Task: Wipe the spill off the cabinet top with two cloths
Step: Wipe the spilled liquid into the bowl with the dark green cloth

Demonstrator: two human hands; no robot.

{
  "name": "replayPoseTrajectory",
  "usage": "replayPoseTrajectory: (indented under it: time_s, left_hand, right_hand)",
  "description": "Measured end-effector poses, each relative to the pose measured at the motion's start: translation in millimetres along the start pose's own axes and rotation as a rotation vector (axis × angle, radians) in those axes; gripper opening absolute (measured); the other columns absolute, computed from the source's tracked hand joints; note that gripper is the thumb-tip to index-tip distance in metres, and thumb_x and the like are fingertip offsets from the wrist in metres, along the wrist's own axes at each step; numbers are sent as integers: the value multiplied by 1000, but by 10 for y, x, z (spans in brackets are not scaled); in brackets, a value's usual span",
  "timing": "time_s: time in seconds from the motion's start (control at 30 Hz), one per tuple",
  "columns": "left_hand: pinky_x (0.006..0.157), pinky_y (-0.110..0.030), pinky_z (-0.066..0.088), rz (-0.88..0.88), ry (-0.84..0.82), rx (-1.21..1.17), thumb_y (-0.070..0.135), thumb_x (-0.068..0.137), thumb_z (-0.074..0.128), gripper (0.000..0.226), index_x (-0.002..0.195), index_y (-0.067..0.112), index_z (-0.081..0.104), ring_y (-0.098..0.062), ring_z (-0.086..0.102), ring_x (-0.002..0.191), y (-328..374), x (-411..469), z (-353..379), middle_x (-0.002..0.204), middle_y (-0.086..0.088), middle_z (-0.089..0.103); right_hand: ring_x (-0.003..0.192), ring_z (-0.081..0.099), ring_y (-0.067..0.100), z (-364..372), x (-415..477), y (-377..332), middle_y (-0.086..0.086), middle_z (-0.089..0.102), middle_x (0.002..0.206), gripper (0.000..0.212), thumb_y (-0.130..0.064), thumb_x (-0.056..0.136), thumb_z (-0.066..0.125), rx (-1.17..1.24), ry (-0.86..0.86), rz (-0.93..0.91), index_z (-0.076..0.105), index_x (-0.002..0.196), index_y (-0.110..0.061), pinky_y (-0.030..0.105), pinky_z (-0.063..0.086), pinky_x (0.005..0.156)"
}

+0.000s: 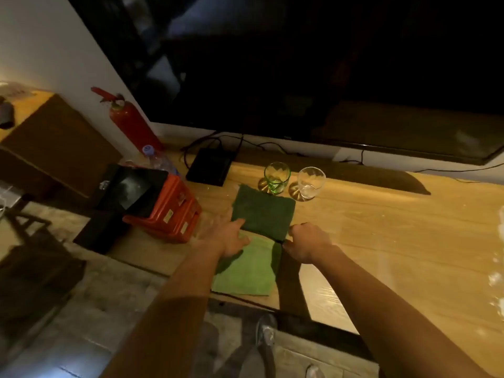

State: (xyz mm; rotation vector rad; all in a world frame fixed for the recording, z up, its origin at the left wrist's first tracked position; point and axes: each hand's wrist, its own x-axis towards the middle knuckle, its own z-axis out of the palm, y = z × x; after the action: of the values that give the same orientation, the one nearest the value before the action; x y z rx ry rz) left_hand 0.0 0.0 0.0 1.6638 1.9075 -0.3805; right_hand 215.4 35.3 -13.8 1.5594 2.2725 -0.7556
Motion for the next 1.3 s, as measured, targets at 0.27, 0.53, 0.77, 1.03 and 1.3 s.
replayPoseTrajectory:
  time_s: [0.27,0.53,0.77,1.03,1.3]
  left_hand:
    - [114,-50,32,144,-9,26,18,95,52,52,146,22,40,-32,27,143,-354,821,177,158,-11,26]
    - [103,-47,44,308,25,75,0,83,63,62,138,26,47,-31,38,130,-666,1365,461,148,-6,33]
    - [95,-40,47,367,98,106,12,88,66,56,139,23,46,-27,39,125,-781,1474,527,142,-3,39]
    - [100,-41,42,429,146,269,12,99,46,40,139,16,44,-25,35,135,-885,1390,538,158,-3,29]
    - [107,-41,41,486,281,160,-7,86,57,58,138,14,45,-25,40,137,-883,1234,409,154,-8,37]
  right_hand:
    - [102,63,32,325,696,-146,12,64,112,29,-32,94,57,53,-29,130,65,118,-18,39,55,83]
    - [114,54,34,586,988,-224,12,47,127,52,-33,89,69,41,-33,175,47,132,-15,42,52,85]
    - [117,49,33,626,1066,-159,13,46,128,53,-30,91,68,2,-22,142,44,135,-17,41,50,85]
    - [124,46,35,724,1072,-285,17,46,134,57,-23,92,64,-292,-64,74,36,140,-10,43,43,99]
    - [122,48,31,661,960,-371,13,50,131,46,-23,93,63,-189,-11,144,41,132,-13,42,45,98]
